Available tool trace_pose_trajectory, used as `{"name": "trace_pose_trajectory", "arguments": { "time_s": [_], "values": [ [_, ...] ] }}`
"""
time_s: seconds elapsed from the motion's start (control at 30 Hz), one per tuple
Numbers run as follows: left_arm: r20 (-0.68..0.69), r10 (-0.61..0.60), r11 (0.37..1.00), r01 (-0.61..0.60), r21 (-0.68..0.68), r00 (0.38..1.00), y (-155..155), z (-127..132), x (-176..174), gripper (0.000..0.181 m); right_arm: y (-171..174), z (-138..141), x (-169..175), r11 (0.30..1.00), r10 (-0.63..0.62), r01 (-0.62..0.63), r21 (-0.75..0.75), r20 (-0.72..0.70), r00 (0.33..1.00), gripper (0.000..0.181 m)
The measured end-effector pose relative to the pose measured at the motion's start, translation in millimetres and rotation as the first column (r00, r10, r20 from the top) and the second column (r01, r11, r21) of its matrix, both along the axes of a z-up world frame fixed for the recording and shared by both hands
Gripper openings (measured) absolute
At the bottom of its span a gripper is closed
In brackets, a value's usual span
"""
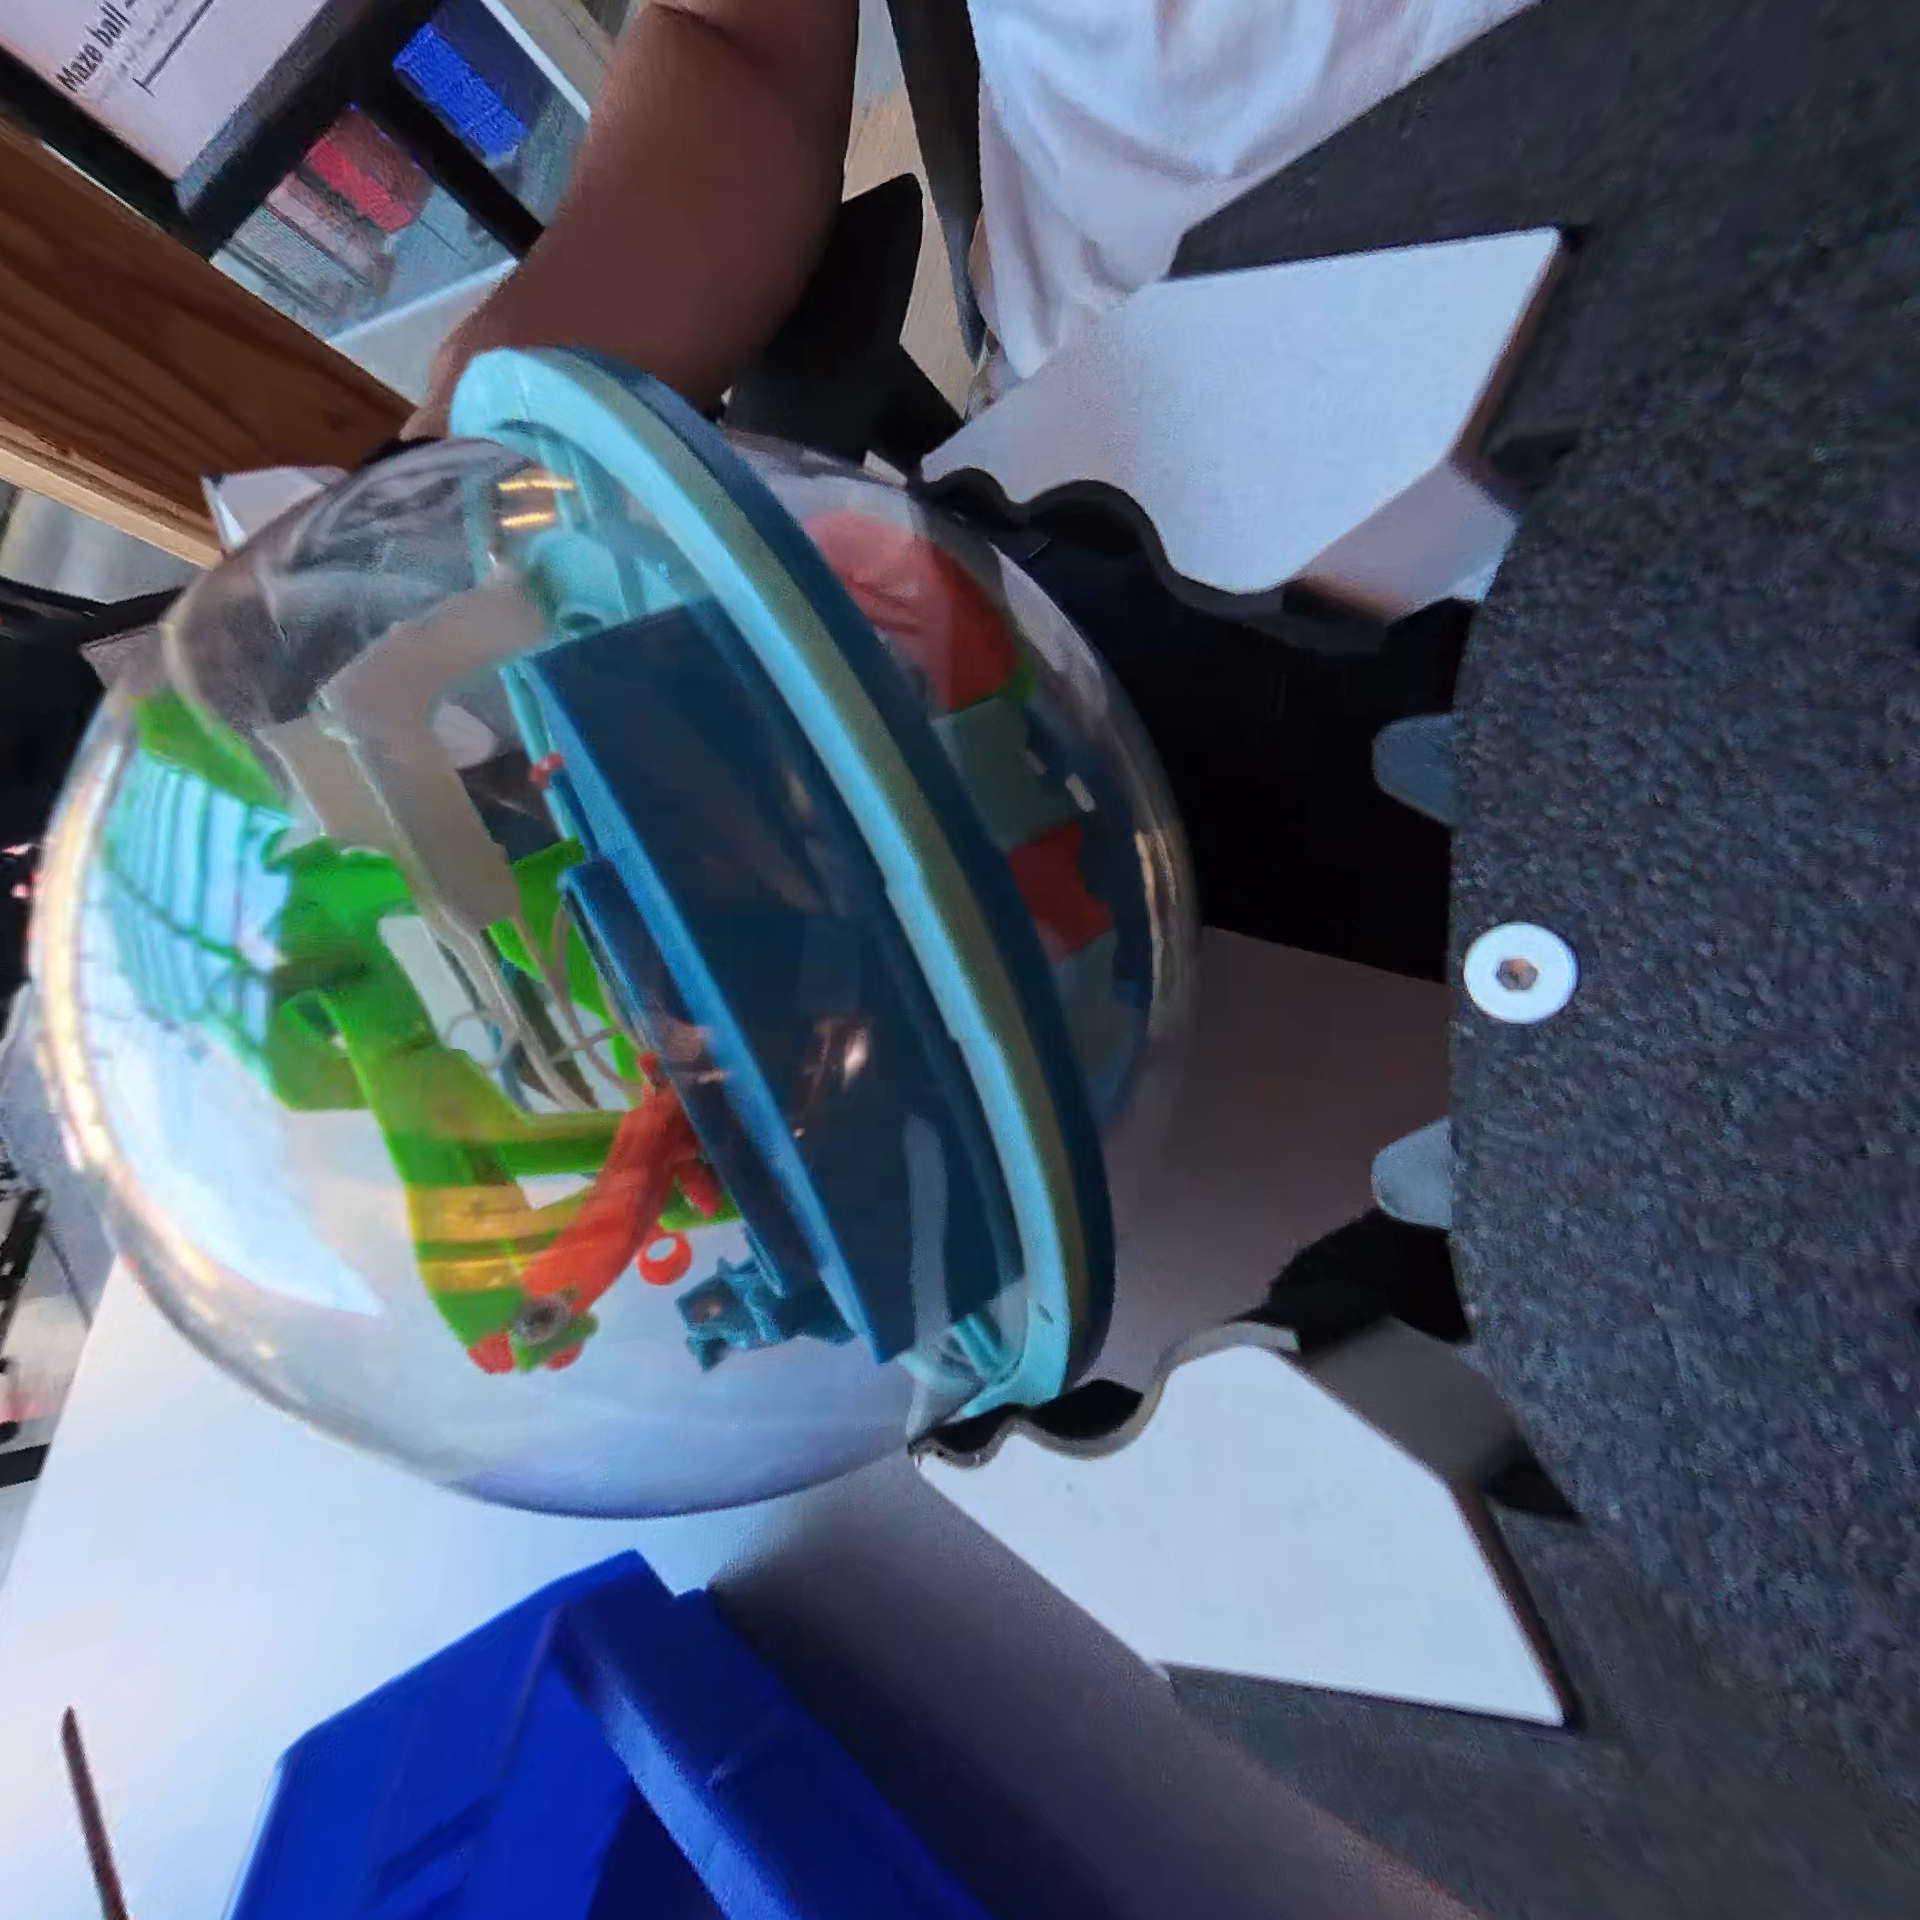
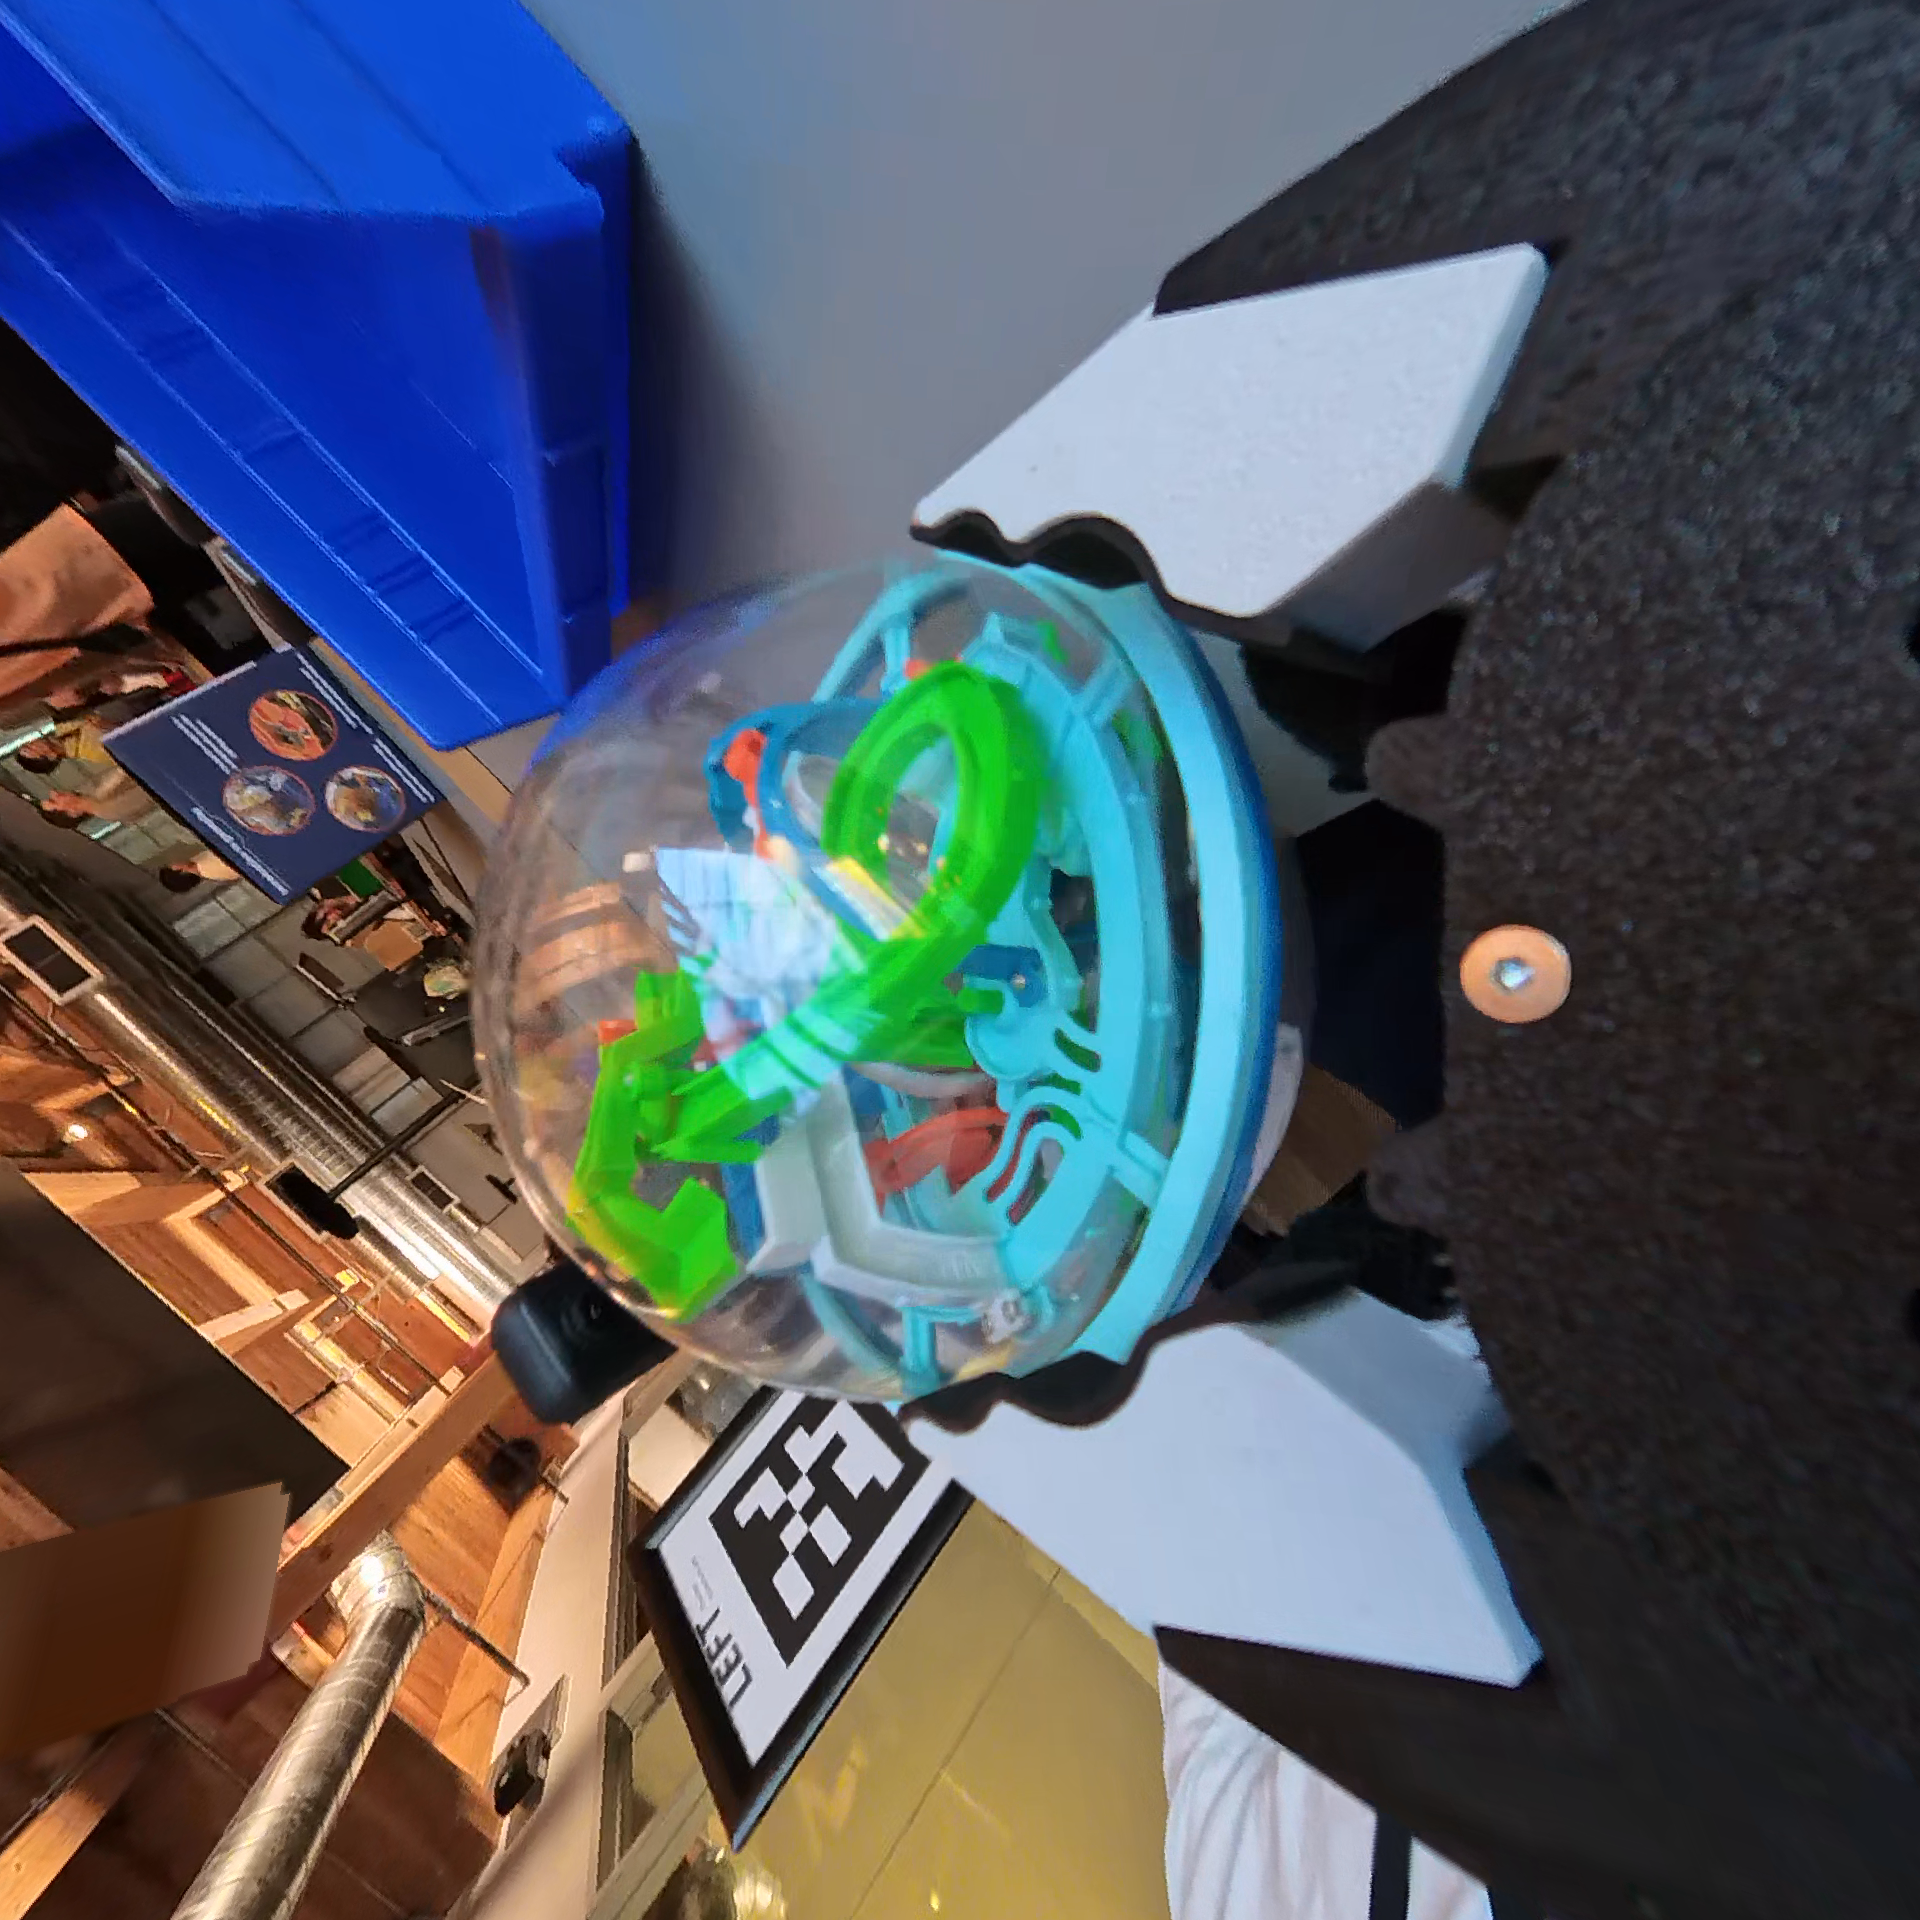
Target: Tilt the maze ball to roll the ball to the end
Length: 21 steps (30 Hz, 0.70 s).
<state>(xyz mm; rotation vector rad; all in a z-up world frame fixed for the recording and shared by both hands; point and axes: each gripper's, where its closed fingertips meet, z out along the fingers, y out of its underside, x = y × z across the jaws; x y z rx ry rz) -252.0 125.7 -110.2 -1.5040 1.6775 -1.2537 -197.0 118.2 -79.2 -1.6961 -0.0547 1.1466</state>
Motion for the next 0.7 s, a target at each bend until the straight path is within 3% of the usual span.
{"name": "trace_pose_trajectory", "arguments": {
  "time_s": [0.23,0.37,0.47,0.6,0.7],
  "values": [
    [-0.038,0.017,0.995,-0.021,-0.098,0.999,4.3,-3.8,6.9,0.159,8.9,-1.6,3.4,0.996,-0.084,0.084,-0.002,-0.041,0.996,0.154],
    [-0.126,-0.041,0.999,0.044,0.023,0.991,4.8,-1.8,-10.0,0.158,-0.2,-9.1,-15.2,1.000,0.023,-0.022,-0.019,0.019,1.000,0.154],
    [-0.175,-0.042,0.990,0.064,0.124,0.984,7.6,-0.7,-18.4,0.158,-1.8,-8.4,-16.9,0.998,0.059,-0.062,0.017,0.141,0.988,0.153],
    [-0.288,-0.089,0.961,0.158,0.225,0.954,7.9,1.0,-23.5,0.157,3.5,23.0,-6.9,0.995,0.092,-0.097,0.008,0.250,0.964,0.153],
    [-0.400,-0.120,0.913,0.260,0.314,0.909,7.6,3.8,-21.1,0.157,10.4,27.0,-16.2,0.987,0.162,-0.155,-0.050,0.389,0.907,0.154]
  ]
}}
